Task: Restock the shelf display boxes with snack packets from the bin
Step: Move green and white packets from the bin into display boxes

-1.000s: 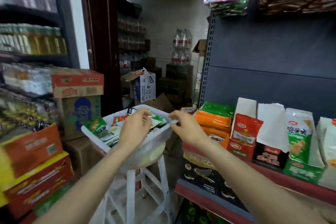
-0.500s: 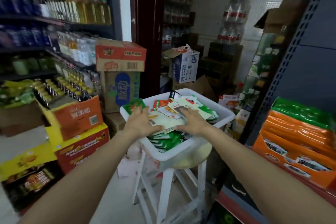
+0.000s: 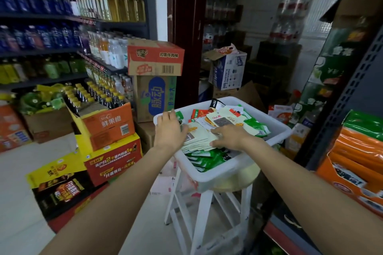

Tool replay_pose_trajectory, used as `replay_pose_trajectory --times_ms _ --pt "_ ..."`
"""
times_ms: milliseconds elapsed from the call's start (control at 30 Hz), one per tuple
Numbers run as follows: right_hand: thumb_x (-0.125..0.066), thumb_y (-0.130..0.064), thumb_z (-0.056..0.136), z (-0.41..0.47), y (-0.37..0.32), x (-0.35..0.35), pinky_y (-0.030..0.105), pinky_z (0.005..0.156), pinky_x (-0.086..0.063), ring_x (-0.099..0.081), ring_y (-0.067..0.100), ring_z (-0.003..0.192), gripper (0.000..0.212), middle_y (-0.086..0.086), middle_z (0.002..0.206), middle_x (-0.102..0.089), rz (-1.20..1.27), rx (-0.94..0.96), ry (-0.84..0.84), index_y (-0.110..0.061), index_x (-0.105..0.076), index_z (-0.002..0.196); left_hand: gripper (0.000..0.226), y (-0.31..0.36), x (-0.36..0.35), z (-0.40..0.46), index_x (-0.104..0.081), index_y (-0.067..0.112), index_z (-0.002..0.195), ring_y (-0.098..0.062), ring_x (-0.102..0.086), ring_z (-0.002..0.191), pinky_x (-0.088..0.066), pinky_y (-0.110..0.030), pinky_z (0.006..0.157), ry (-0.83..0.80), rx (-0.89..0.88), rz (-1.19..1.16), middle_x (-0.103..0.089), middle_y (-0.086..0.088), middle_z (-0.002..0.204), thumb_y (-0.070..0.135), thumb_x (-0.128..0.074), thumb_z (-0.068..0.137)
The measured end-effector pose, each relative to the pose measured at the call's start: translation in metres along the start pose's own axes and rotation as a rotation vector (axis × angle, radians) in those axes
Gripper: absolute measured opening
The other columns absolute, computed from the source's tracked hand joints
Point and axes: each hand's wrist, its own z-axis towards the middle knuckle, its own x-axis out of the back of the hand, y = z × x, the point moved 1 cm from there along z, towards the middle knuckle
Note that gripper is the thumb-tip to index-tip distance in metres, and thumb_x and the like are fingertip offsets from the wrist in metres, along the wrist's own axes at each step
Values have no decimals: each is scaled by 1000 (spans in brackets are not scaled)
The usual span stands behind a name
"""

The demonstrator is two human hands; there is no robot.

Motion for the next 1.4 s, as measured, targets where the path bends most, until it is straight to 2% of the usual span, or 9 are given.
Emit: replay_pose_trajectory --times_ms 167,333,467,600,867,967,1100,1233,1400 --pt "-57 -42 89 4 -3 -3 38 105 -35 -33 29 135 62 7 151 -32 68 -20 -4 -22 -36 144 32 4 0 -5 -54 -1 117 -34 -44 110 -42 -40 90 11 -65 70 -54 -19 113 -5 -41 88" --pt "-67 -28 84 5 -21 -5 35 113 -22 -20 25 142 73 2 157 -17 228 163 58 -23 -29 147 33 -1 -7 -4 -60 1 111 -35 -53 95 -47 -45 76 66 -119 23 -61 -19 98 -10 -42 86" --pt "-70 -38 82 11 -27 -14 34 102 -35 -40 28 131 70 6 144 -44 212 188 44 -24 -39 143 32 -4 -9 -5 -61 2 109 -33 -54 89 -46 -42 68 137 -114 -2 -62 -17 94 -10 -43 86" --pt "-71 -47 77 11 -28 -9 35 86 -43 -53 30 111 58 9 119 -62 1 154 205 -25 -57 129 30 -4 -7 -5 -60 3 109 -32 -54 88 -49 -44 68 152 -120 -8 -62 -17 94 -8 -44 87" --pt "-65 -42 84 12 -16 4 29 69 -43 -58 17 81 20 -2 95 -72 175 237 76 -26 -77 88 33 -4 -4 -12 -61 5 114 -31 -52 96 -49 -47 75 213 -90 -71 -63 -14 99 -9 -47 87" --pt "-57 -34 92 8 -15 8 29 56 -32 -34 16 54 48 6 55 -42 237 248 39 -21 -42 49 29 -2 2 -13 -63 4 112 -32 -55 96 -49 -45 79 193 -81 -149 -64 -16 101 -4 -44 92" --pt "-47 -26 98 -2 -8 12 33 56 -18 -25 16 57 47 0 59 -26 245 182 181 -17 -26 57 26 -1 28 -17 -65 3 111 -30 -61 94 -46 -33 78 256 -16 -334 -68 -15 102 3 -44 95" --pt "-44 -17 96 -15 -14 2 34 62 -32 -51 30 77 22 12 80 -56 116 106 326 -11 -51 76 24 -8 50 -27 -65 6 111 -27 -64 91 -50 -31 75 266 -11 -361 -69 -12 100 6 -46 96" --pt "-53 -33 94 -24 -41 -8 35 60 -36 -50 26 77 26 8 82 -55 165 164 144 -12 -40 99 23 -11 62 -45 -65 7 109 -23 -64 90 -50 -28 75 292 -33 -385 -70 -11 99 7 -47 96"
